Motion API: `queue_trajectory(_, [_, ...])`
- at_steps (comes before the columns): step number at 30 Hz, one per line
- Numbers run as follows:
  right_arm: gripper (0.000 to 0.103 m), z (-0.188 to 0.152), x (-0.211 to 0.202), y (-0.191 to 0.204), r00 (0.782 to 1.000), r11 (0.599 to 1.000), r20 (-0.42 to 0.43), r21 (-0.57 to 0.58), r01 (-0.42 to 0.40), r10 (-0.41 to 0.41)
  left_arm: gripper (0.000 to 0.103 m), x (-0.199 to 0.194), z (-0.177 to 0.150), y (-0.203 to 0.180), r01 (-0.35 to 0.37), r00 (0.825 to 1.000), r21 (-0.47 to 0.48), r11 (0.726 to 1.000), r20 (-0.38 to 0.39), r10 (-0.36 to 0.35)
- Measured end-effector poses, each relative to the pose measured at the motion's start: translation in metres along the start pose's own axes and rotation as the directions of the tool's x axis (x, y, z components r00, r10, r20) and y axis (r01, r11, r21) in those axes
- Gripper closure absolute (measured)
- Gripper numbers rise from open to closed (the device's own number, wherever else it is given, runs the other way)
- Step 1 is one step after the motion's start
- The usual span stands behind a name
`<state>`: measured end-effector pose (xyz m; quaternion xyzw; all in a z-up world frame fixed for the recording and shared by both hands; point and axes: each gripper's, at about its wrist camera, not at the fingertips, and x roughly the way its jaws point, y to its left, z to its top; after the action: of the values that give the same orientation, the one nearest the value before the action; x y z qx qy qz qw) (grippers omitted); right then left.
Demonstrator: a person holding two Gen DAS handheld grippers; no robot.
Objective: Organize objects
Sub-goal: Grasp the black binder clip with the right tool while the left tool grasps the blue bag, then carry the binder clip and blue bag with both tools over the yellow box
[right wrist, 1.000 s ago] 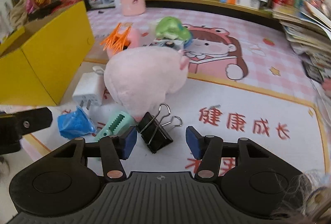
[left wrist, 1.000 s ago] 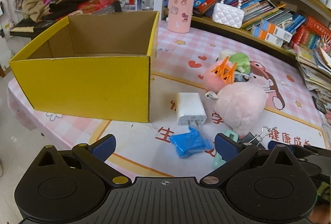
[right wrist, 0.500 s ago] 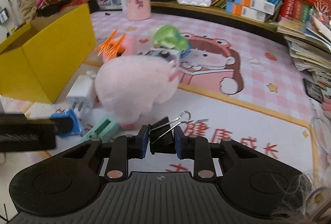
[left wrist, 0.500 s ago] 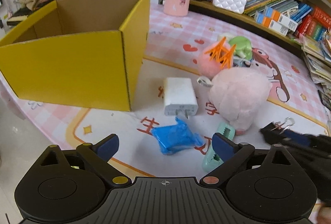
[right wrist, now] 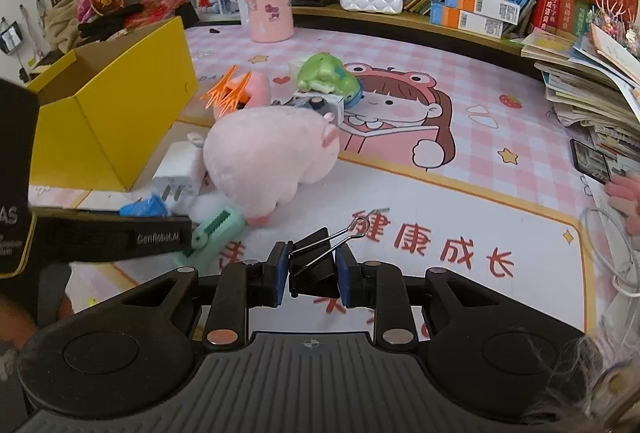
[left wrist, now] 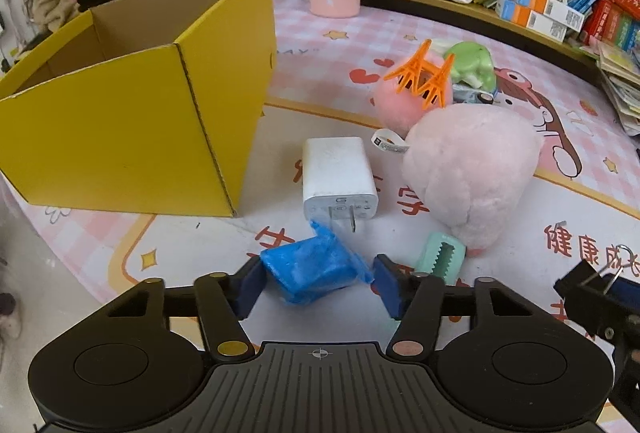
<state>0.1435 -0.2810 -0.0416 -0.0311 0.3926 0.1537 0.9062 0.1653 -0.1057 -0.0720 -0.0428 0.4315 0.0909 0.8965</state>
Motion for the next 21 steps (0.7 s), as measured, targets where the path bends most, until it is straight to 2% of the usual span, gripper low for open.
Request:
queue_trajectory(7, [0.08, -0.007, -0.012, 0.007, 1.0, 1.0, 0.011, 0.006, 0.029, -0.029, 0.059, -0.025, -0.006, 0.013, 0.067, 0.996, 0.002, 0.998, 0.059, -0.067])
queue_trajectory(14, [0.08, -0.011, -0.018, 0.025, 0.999, 0.998, -0.013, 0.054, 0.043, -0.042, 0.061, -0.066, -0.015, 0.04, 0.146, 0.978, 0.046, 0.988, 0.147, -0.151])
queue_trajectory(21, [0.08, -0.015, -0.028, 0.065, 0.999, 0.998, -0.005, 0.047, 0.046, -0.045, 0.062, -0.084, -0.03, 0.076, 0.21, 0.964, 0.064, 0.976, 0.152, -0.217])
